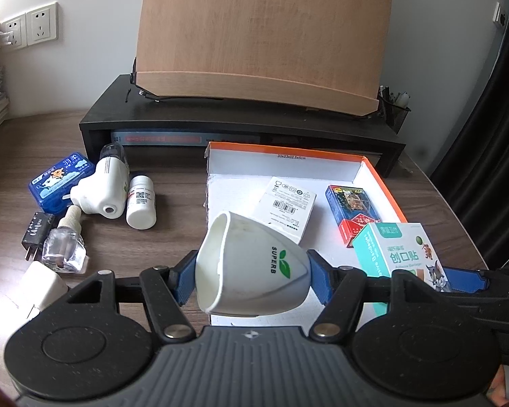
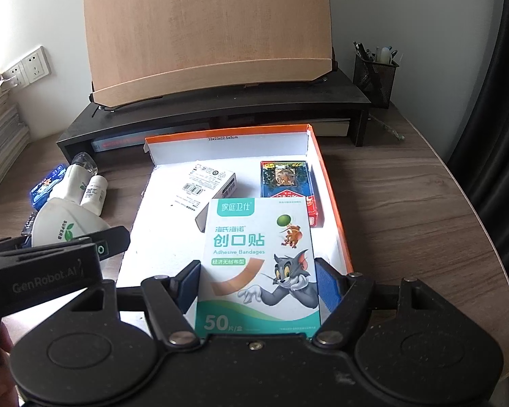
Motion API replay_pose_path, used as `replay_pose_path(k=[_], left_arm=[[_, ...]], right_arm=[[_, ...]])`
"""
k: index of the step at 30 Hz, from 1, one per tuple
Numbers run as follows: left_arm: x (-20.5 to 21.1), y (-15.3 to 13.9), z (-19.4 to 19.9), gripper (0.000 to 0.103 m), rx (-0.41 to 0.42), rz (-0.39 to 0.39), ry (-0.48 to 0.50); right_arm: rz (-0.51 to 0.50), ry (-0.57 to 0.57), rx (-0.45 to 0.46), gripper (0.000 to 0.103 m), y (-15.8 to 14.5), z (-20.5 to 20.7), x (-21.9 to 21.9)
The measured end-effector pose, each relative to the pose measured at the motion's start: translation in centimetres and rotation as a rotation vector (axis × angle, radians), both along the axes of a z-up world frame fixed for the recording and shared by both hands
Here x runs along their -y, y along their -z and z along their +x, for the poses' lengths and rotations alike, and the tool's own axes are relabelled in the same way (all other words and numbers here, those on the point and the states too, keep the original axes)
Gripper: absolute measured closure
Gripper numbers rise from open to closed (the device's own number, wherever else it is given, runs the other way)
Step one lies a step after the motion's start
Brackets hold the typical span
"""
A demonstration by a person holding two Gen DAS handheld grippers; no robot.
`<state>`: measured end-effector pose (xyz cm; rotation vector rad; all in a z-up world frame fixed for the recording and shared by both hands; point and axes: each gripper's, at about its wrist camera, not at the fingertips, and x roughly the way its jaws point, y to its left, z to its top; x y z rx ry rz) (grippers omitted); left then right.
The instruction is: Organize rigid objects
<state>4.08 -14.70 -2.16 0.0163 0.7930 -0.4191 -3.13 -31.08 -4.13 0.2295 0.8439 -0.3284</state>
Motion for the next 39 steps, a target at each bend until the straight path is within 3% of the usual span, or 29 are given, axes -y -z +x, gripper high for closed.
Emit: replay_pose_path(k=[39], left_arm=[[1.4,1.2,0.7,0.036,-0.033,-0.009,0.031]], right_arm=[[-0.022,0.000,-0.079,0.019,2.2,1.0,1.0]])
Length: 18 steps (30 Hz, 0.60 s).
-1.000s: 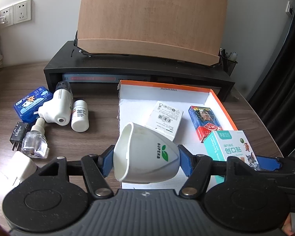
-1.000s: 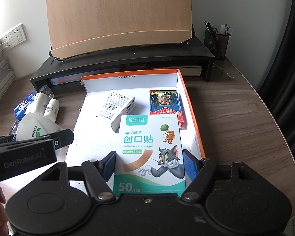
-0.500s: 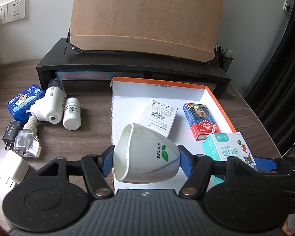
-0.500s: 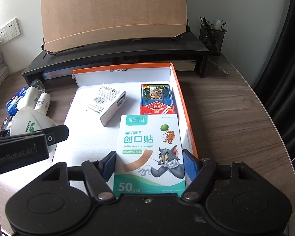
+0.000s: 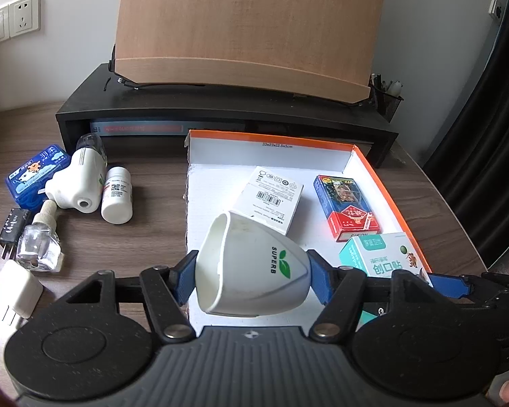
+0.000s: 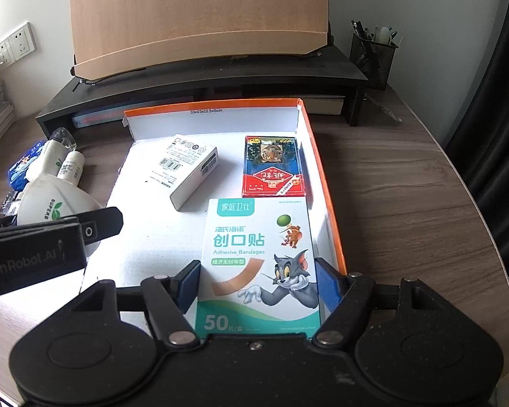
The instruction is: Organize rigid objects
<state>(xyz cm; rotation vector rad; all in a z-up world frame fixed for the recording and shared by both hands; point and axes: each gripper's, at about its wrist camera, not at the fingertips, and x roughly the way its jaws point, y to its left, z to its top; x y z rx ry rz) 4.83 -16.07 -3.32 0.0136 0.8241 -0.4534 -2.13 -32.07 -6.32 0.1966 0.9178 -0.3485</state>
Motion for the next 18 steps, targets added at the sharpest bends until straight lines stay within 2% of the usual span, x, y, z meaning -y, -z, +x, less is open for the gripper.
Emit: replay_pose_path(k=[18], left_arm=[[0.32,0.52,0.87,0.036,-0.015,0.006,-0.001]], right_arm=[[0.004,-0.010,-0.009,0.019,0.51,0.73,0.54]])
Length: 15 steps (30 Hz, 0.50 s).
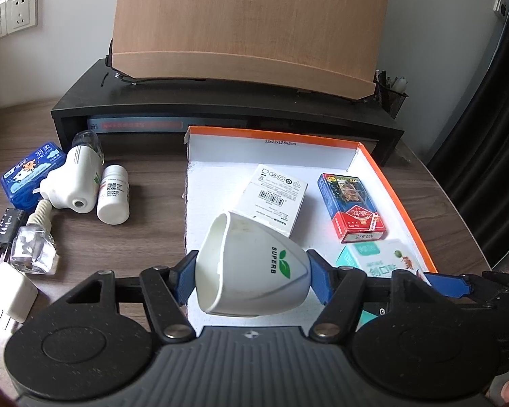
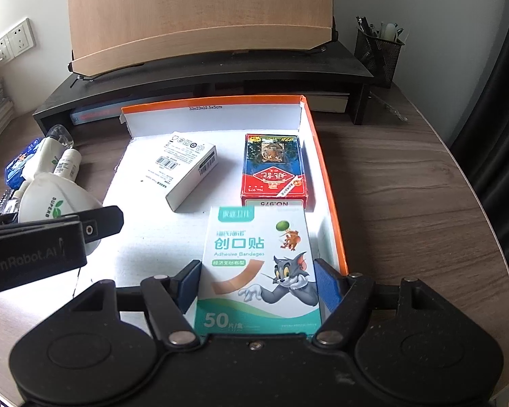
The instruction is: Organize rigid objects
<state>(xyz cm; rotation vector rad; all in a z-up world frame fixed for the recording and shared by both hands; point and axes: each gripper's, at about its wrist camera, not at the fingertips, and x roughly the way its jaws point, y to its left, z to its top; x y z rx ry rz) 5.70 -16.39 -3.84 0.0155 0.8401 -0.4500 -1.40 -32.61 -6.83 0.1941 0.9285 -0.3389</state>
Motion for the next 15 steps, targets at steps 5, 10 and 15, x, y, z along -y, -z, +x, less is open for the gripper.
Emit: replay_pose_path(k=[5,10,15], left_arm=[[0.4,0.2,0.1,0.036,-0.005,-0.001,0.012],[1.1,0.7,0.0,0.036,-0.015,-0.008,0.038],[2.6,1.5,-0.2,0.036,-0.030,-0.016,0.096]], right_arm=[[-0.008,0.005,0.035,0.019,-1.0,-0.8,0.3],[-0.058,0.044,0.073,0.017,-2.5,-2.1,1.0],[-0.070,0.090,0.094,0.017,-3.4,-3.4,1.8]])
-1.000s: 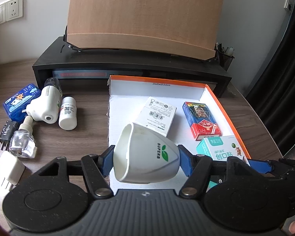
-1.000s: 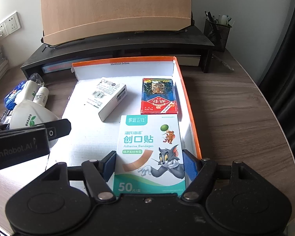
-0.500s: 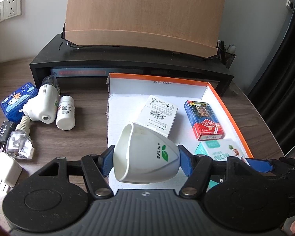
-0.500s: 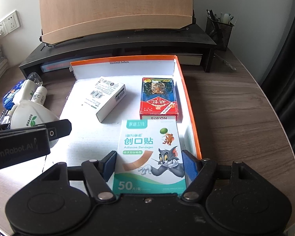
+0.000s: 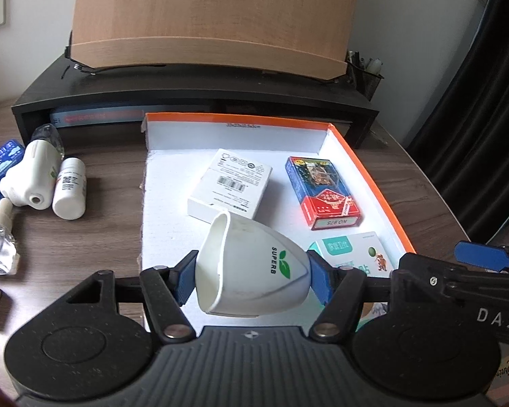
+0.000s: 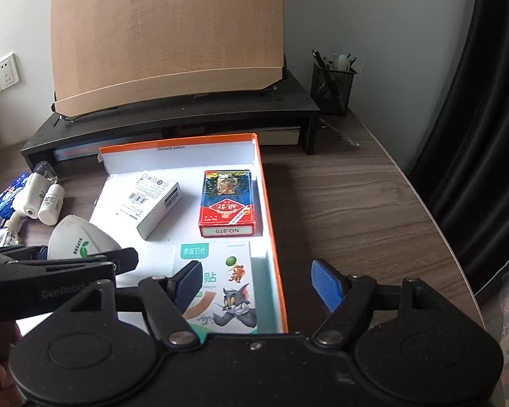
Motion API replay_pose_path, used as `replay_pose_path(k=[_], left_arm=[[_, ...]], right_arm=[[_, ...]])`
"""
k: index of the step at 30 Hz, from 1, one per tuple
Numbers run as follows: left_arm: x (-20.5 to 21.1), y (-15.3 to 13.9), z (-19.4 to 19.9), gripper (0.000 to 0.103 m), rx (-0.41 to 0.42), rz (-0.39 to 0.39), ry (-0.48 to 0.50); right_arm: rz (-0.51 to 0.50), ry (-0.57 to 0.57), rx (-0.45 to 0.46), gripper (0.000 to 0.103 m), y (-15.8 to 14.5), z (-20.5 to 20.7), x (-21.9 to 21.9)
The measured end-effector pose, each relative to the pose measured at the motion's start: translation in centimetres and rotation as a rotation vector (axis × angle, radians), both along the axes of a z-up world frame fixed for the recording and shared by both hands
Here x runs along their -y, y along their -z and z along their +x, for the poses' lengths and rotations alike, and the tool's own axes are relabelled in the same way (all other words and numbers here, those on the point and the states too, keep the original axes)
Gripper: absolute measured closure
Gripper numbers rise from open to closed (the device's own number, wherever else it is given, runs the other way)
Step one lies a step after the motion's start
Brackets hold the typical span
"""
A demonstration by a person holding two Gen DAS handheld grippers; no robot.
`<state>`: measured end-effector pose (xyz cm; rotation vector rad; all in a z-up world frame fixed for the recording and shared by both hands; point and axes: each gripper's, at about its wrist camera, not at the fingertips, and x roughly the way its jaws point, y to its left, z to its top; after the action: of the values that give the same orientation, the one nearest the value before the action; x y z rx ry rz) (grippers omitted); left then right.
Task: Organize rigid objects
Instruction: 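Open the right tool on the teal bandage box while the left tool releases the white heater, then move the left tool to the white square charger while the right tool approaches the glass-bottle heater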
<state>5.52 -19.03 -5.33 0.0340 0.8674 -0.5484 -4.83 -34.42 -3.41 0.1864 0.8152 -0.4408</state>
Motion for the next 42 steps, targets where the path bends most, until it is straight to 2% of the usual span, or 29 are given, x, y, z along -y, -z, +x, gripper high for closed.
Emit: replay_pose_path(k=[1,5,11,17,25,34,42], left_arm=[[0.3,0.1,0.0,0.035,-0.004,-0.003,0.012],[0.6,-0.2,-0.4,0.021,0.004,-0.014,0.032],[-0.7,-1.8,-0.7,0.017,0.023,-0.029,0.005],[-3.7,-4.0,-1.1,0.012,0.062,-0.054,-0.066],[-8.2,-5.6,-1.5,0.010,0.081,-0.016,-0.172],[-13.3,-6.0,-2.1,0.009,0.087,0.012,-0.285],[-16.4,-5.9,-2.3,0.009,0.080,0.010,-0.339]], right_arm=[[0.000,0.005,0.003,0.017,-0.2,-0.2,0.1],[-0.005,0.020,0.020,0.017,-0.8,-0.8,0.1],[-0.003,0.025,0.061,0.017,-1.9,-1.0,-0.8],[-0.002,-0.002,0.109,0.016,-3.4,-0.5,-2.5],[0.060,-0.106,0.109,0.015,-3.5,1.1,-6.0],[0.069,-0.223,0.095,0.014,-3.4,3.0,-10.5],[0.067,-0.294,0.080,0.014,-3.2,4.1,-13.4]])
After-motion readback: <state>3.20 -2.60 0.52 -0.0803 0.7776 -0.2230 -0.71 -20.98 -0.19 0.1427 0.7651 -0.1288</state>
